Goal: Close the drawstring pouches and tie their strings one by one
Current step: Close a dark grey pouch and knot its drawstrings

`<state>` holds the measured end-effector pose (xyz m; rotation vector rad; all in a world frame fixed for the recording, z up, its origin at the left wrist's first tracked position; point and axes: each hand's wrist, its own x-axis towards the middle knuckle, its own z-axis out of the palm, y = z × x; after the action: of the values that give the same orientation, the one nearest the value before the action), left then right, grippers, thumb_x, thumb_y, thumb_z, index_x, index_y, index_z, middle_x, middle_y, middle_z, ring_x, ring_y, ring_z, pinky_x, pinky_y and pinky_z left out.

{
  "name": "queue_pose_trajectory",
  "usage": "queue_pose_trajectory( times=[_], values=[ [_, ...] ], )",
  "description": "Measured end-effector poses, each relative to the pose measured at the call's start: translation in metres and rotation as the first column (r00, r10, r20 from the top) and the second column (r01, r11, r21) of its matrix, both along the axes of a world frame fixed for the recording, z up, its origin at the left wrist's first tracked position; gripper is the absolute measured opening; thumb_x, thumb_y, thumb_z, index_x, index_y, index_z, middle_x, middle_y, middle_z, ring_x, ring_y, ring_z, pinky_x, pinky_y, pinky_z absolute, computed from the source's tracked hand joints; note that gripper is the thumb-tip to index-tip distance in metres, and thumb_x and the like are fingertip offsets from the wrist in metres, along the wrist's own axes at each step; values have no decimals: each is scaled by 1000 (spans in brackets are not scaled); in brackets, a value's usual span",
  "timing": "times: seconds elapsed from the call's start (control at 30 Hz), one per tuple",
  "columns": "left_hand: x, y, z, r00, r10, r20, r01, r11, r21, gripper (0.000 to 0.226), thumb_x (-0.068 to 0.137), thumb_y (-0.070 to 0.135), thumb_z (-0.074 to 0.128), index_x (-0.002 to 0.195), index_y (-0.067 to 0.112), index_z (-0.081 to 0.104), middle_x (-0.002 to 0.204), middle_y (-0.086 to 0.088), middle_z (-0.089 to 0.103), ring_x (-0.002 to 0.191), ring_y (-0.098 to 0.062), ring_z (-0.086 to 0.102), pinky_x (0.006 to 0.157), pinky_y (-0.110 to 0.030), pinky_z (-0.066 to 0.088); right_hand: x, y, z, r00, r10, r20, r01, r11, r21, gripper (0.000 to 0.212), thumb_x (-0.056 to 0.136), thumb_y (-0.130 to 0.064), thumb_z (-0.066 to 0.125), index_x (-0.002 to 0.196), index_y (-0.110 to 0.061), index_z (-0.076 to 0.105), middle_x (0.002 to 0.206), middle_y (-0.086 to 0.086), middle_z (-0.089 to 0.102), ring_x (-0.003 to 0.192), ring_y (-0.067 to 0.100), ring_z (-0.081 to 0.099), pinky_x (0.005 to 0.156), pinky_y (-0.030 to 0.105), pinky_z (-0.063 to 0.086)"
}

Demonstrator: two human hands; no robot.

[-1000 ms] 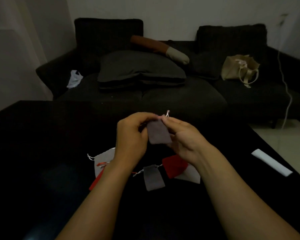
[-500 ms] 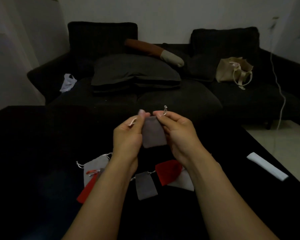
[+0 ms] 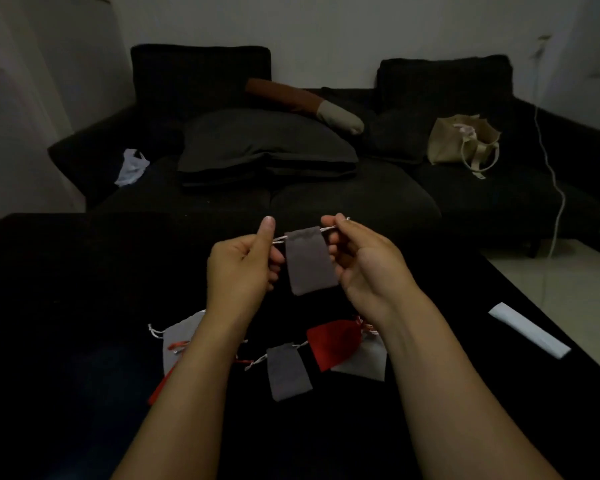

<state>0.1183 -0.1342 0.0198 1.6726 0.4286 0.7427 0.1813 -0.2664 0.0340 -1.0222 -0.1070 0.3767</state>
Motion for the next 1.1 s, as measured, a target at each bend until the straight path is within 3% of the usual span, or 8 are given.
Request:
queue_pose_trajectory(
  times=[0.13,0.23,0.33,0.53,0.63,0.77,0.97,1.1],
  values=[
    [1,-1,4,981,-146,128,186,896,-403,46,95,44,57,60,18,68,68,2,70,63,-9,67,55,-21,49,1,3,-6,1000,3,10,-2,998,-60,17,95,-19,61,93,-12,76,65,-4,58,61,6,53,56,18,46],
    [3,2,2,961,-197,193,270,813,-516,34,96,41,56,82,11,64,97,3,77,80,-9,66,64,-20,47,-1,5,-7,997,69,-23,-68,998,17,16,95,-21,61,96,-12,75,67,-3,58,62,6,54,56,19,47],
    [4,2,2,933,-241,266,357,696,-623,35,97,36,56,67,21,65,103,2,76,74,-4,60,63,-19,46,-2,5,-6,990,114,-78,-104,988,116,17,94,-21,61,100,-11,73,69,-1,59,62,7,54,57,19,47],
    [10,-5,-12,955,-205,216,283,850,-443,23,90,14,68,112,16,68,106,-2,73,94,-10,69,74,-19,53,-1,3,-5,974,147,-171,-103,964,244,16,95,-21,60,97,-10,71,69,0,58,62,8,53,58,17,46],
    [11,-5,-18,978,-204,-33,198,970,-140,20,92,35,65,96,17,73,83,1,73,73,-9,69,61,-20,51,-3,0,-2,967,146,-208,-89,961,261,16,95,-20,60,98,-8,71,70,2,59,65,9,53,65,19,44],
    [8,-6,-17,975,-196,-103,194,980,-34,47,96,47,55,66,11,62,51,1,54,43,-9,50,44,-22,43,-5,-4,1,970,129,-207,-69,959,274,15,96,-18,59,95,-7,69,69,1,57,65,8,51,66,21,42],
    [14,-13,-5,977,-134,167,181,934,-308,38,98,33,57,62,19,60,66,1,63,62,-11,57,56,-21,45,-1,-7,-3,981,78,-179,-48,985,166,15,94,-21,62,92,-11,73,69,-1,60,63,7,54,58,17,46],
    [8,-15,10,881,-280,381,454,727,-516,33,99,32,52,85,7,69,102,-11,75,92,-19,72,79,-30,59,-3,-7,-4,984,123,-131,-102,982,160,15,93,-28,62,93,-17,73,72,-3,60,61,7,52,55,16,41]
  ],
)
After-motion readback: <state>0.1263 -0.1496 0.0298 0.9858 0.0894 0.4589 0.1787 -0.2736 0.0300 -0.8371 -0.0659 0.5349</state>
